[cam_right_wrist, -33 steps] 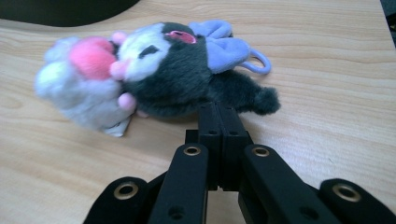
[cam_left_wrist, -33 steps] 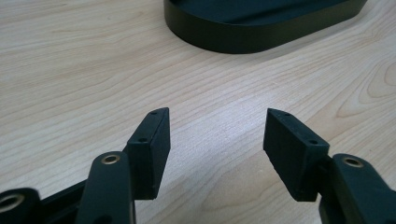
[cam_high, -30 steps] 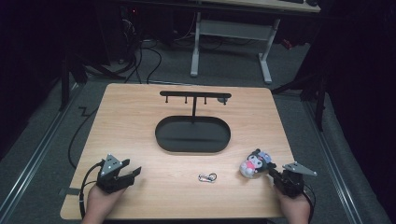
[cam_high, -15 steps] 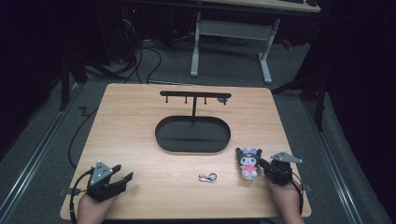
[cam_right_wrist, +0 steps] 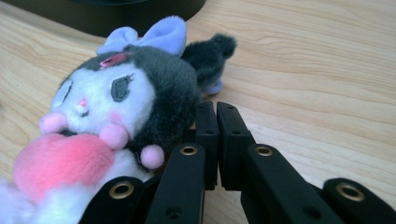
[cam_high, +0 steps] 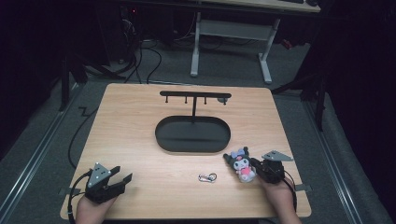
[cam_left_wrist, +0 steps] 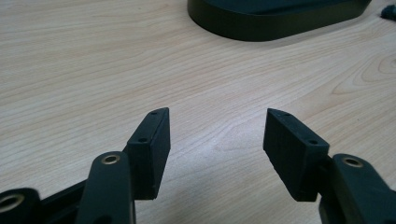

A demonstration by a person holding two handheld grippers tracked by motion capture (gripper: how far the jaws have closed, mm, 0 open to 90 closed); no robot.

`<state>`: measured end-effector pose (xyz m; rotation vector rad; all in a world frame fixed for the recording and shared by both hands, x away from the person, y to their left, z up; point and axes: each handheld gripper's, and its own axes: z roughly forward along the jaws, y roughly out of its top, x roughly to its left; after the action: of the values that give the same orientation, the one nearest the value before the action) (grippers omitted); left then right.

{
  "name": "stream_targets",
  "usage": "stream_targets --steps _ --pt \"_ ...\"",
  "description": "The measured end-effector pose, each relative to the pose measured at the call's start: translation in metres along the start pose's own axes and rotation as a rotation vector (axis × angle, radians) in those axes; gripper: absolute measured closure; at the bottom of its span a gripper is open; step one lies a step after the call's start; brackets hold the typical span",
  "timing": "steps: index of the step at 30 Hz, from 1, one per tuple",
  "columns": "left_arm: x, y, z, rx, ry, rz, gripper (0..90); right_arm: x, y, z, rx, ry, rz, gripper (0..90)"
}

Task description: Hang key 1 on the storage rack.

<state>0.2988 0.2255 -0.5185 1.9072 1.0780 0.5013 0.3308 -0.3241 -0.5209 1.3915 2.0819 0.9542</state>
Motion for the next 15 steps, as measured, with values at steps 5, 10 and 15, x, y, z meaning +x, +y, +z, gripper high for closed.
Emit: stream_targets --steps 5,10,15 --pt "-0.005 0.002 0.004 0.004 -0.015 0.021 42.0 -0.005 -0.003 -0.006 -0.008 -0.007 0.03 87.7" --pt "-0.01 0.005 0.011 0.001 -0.052 0.042 42.0 -0.007 -0.007 -0.012 -0.009 -0.023 0.031 86.6" --pt "-0.017 0.011 0.019 -0.01 -0.083 0.075 42.0 -0.009 -0.012 -0.019 -0.013 -0.03 0.039 86.3"
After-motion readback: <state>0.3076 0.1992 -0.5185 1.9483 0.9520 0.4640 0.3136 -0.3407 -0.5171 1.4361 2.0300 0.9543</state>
